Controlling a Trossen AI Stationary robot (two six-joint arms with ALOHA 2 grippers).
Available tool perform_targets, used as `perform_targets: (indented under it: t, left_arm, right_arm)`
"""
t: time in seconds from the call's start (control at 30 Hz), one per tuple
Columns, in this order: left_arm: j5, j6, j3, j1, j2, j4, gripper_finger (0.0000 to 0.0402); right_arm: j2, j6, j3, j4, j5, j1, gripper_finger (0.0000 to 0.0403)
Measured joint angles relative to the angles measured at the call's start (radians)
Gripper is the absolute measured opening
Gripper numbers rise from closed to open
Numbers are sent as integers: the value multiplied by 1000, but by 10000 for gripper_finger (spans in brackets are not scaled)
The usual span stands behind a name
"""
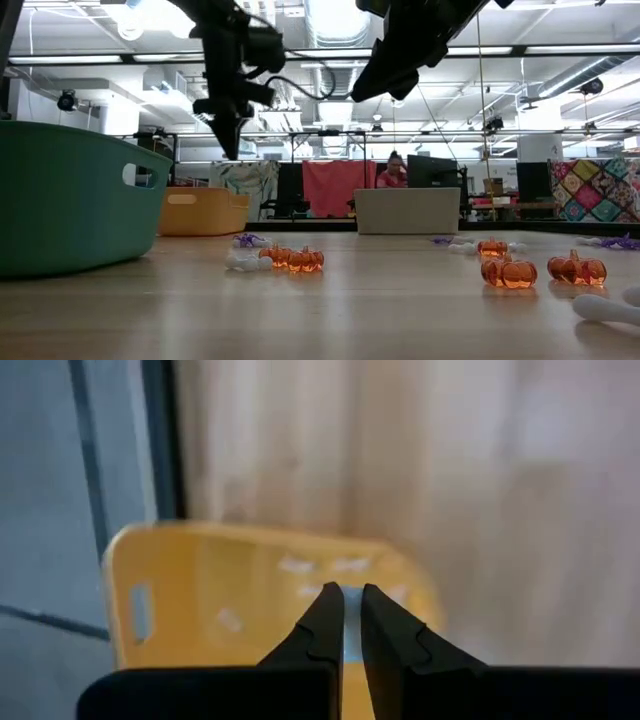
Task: Sort Halloween decoration
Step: Put the white bone toy into the orange bin
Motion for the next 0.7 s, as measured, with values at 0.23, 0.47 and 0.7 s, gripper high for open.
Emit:
perform_targets:
  t: [0.23,0.47,0.7]
  left_arm:
    - [150,170,-9,238,10,81,0]
    - [178,158,-11,367,55,148,0]
    - [185,123,-1,374,88,140,0]
  right_arm:
    - [0,-17,-12,29,19,0,63]
    - [0,-28,-26,57,20,0,63]
    - [0,-30,-28,64,20,0,63]
